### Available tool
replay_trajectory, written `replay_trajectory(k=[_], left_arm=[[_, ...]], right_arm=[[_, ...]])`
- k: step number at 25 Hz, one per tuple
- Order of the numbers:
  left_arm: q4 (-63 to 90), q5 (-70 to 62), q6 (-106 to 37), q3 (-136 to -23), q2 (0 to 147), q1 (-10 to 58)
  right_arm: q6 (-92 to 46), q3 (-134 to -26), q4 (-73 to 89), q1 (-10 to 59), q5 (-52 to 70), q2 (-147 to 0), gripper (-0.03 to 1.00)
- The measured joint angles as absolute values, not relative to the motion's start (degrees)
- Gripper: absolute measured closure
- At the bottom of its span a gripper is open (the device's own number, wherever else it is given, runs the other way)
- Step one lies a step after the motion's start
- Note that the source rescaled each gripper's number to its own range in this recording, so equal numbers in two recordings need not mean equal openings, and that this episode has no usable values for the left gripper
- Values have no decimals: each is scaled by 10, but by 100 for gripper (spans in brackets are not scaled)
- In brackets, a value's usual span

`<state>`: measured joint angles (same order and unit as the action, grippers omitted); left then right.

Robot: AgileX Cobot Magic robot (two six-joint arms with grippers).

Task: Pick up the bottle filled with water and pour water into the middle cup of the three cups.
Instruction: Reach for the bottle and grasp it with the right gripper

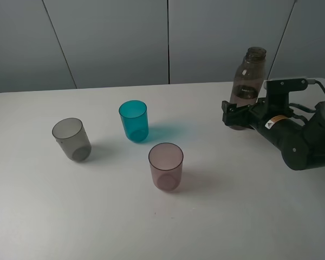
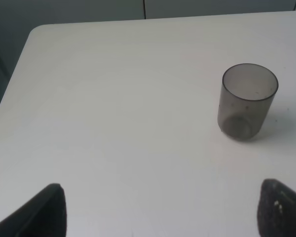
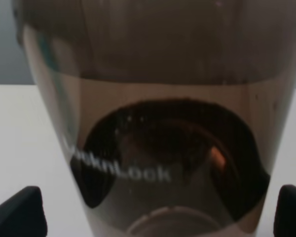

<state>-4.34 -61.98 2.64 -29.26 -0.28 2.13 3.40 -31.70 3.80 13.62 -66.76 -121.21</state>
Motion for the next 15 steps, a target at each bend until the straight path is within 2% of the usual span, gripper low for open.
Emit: replay_trajectory(k=[15], left_arm=[[-43,-620,26,-293,-3,21]], right_arm=[[31,-350,55,136,-670,-1247,-3]])
